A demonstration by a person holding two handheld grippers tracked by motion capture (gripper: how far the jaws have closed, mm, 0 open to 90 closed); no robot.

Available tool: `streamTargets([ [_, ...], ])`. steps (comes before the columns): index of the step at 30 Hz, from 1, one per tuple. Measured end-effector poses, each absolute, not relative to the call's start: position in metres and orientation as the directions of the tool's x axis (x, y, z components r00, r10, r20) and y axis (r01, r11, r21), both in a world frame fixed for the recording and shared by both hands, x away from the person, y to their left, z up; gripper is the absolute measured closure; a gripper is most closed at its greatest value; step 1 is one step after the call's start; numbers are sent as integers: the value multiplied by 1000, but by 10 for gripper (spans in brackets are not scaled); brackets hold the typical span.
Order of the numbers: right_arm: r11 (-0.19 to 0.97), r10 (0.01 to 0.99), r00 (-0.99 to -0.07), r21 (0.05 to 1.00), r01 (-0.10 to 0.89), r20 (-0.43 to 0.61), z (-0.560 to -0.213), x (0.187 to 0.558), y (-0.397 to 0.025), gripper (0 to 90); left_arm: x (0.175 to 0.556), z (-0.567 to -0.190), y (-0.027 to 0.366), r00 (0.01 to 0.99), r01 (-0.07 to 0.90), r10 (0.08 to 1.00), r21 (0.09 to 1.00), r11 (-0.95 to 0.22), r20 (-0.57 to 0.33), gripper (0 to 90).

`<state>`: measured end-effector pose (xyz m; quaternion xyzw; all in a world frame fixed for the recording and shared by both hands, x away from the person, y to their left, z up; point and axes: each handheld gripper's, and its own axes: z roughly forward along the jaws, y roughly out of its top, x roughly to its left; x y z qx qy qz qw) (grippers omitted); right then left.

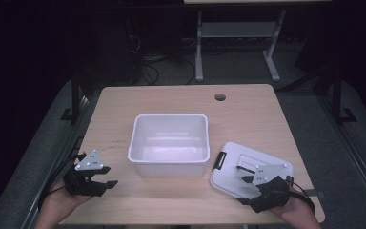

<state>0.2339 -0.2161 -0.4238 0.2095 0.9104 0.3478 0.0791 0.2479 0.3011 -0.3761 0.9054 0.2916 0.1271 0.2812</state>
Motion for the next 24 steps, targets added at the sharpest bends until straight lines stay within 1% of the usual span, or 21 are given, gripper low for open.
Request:
streamTargets([
  [18, 688, 428, -904, 650, 323, -5, -420, 233, -212, 302, 243, -396, 304, 779, 469, 622, 584, -663, 81, 382],
  [24, 691, 425, -905, 650, 316, -12, -415, 233, -210, 304, 240, -406, 306, 773, 481, 631, 587, -652, 67, 369],
])
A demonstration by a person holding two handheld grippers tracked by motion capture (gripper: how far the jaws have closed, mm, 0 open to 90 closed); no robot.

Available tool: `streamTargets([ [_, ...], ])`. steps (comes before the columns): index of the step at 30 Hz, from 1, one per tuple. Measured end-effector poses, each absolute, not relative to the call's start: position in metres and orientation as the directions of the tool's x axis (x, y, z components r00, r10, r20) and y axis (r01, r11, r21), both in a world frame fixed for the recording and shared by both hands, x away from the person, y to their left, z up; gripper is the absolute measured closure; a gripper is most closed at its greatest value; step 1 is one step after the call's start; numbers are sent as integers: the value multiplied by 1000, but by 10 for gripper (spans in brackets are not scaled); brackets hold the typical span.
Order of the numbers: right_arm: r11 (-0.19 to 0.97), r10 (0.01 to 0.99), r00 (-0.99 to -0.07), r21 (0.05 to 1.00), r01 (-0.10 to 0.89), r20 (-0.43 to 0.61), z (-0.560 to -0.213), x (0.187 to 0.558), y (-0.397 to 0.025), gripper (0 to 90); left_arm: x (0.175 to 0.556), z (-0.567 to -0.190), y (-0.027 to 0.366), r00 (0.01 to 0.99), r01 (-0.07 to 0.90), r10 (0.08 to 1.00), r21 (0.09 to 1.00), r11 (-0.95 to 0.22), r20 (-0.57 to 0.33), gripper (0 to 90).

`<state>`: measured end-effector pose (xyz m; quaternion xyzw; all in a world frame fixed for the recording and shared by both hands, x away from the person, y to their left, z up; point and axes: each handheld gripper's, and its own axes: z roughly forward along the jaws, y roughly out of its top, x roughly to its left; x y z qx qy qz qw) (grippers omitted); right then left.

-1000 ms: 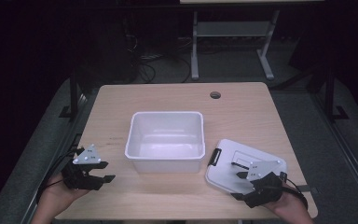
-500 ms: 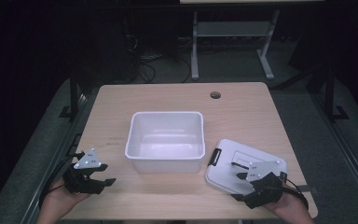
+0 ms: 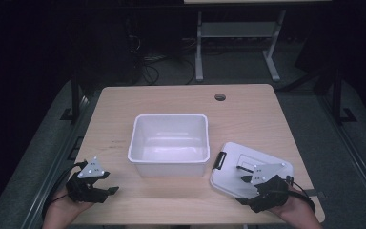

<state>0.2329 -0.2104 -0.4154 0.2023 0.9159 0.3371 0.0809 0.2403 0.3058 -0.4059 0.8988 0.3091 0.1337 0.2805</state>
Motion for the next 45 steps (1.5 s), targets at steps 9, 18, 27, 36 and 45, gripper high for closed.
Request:
streamTargets([
  [9, 697, 422, -906, 652, 298, -37, -408, 234, -210, 310, 239, -406, 307, 766, 482, 638, 586, -651, 78, 357],
  [18, 705, 416, -908, 648, 288, -49, -403, 238, -209, 312, 237, -409, 306, 768, 480, 635, 584, -655, 80, 347],
  [27, 716, 414, -908, 641, 277, -70, -394, 242, -209, 312, 235, -409, 307, 765, 481, 639, 587, -651, 82, 337],
  [36, 716, 423, -902, 641, 275, -85, -388, 250, -212, 312, 234, -408, 309, 761, 483, 644, 591, -646, 81, 332],
  [45, 722, 439, -894, 627, 292, -89, -388, 258, -217, 324, 234, -408, 310, 759, 482, 646, 592, -646, 87, 323],
])
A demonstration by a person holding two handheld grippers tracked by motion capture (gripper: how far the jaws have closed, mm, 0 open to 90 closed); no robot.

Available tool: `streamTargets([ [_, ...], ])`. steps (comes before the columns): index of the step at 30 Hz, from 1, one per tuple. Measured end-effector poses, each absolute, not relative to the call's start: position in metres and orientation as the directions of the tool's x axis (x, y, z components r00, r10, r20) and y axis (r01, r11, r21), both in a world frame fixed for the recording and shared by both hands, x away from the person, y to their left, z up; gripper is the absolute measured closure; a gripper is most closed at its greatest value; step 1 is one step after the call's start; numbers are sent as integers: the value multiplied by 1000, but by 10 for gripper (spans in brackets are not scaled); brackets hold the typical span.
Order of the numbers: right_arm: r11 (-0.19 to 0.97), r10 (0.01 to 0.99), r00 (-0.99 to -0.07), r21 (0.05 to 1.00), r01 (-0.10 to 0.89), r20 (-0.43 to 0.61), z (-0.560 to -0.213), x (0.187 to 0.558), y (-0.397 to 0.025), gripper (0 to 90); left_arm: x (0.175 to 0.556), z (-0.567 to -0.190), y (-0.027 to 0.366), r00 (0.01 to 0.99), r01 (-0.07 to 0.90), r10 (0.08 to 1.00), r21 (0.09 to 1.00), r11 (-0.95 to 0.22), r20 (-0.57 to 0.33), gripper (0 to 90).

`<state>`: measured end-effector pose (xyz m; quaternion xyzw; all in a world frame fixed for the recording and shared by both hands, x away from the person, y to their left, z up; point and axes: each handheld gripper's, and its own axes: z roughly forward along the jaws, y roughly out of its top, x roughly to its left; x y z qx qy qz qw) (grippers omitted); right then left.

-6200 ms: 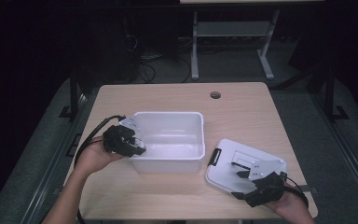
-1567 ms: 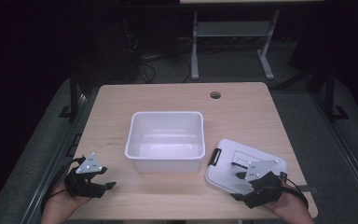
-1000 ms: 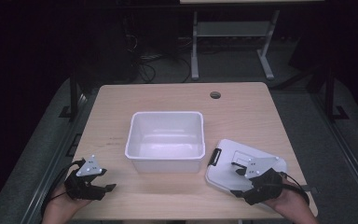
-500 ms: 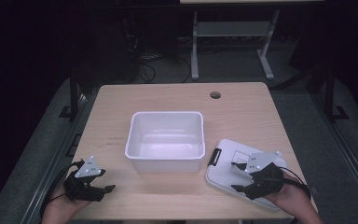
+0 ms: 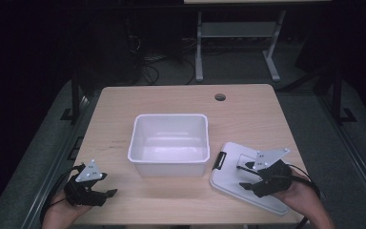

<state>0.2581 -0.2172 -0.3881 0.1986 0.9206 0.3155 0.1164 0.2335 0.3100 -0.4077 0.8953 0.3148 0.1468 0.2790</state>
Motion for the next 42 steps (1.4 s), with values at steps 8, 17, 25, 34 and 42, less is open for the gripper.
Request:
streamTargets([
  [8, 726, 452, -887, 617, 306, -92, -390, 265, -223, 395, 233, -407, 312, 754, 481, 650, 598, -641, 89, 319],
  [17, 735, 468, -880, 590, 333, -86, -396, 273, -229, 490, 233, -406, 313, 752, 483, 653, 598, -639, 90, 320],
  [25, 739, 484, -872, 570, 360, -76, -405, 279, -234, 619, 232, -406, 314, 750, 482, 655, 600, -638, 93, 320],
  [34, 753, 479, -875, 545, 368, -71, -410, 284, -236, 746, 232, -406, 314, 750, 483, 655, 601, -637, 91, 320],
  [42, 757, 473, -878, 541, 367, -66, -410, 288, -238, 771, 232, -407, 314, 749, 486, 657, 602, -634, 87, 320],
])
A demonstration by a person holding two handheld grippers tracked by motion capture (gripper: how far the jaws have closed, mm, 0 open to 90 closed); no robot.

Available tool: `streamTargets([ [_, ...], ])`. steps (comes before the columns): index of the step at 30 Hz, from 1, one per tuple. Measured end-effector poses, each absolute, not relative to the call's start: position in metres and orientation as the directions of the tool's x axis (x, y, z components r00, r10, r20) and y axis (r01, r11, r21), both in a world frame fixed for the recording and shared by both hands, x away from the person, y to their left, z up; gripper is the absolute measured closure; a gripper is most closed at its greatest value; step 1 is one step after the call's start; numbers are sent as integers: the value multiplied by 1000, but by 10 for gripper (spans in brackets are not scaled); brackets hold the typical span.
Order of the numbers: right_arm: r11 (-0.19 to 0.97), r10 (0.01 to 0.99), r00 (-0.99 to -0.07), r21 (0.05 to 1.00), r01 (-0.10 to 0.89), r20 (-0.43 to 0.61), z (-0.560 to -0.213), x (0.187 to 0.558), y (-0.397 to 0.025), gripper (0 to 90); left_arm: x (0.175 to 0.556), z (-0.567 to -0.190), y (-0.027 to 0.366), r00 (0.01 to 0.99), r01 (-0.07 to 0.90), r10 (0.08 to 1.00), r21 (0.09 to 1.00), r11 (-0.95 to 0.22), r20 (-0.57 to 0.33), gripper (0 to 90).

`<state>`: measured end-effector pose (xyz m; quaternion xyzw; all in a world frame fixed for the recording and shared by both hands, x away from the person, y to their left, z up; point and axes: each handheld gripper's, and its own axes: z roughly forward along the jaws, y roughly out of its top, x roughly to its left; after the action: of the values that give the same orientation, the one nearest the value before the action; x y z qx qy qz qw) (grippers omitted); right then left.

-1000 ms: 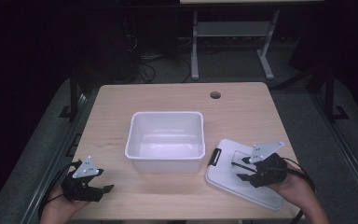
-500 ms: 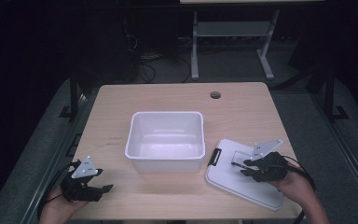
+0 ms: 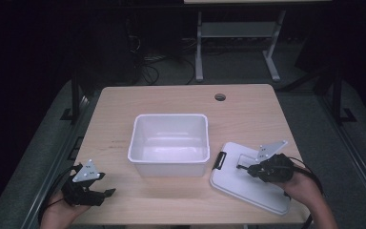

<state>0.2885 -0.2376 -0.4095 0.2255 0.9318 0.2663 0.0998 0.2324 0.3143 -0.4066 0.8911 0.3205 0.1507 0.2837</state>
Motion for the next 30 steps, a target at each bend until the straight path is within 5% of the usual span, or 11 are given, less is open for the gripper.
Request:
streamTargets([
  [30, 785, 445, -894, 501, 364, -47, -407, 304, -238, 833, 232, -406, 315, 753, 480, 653, 611, -630, 82, 321],
])
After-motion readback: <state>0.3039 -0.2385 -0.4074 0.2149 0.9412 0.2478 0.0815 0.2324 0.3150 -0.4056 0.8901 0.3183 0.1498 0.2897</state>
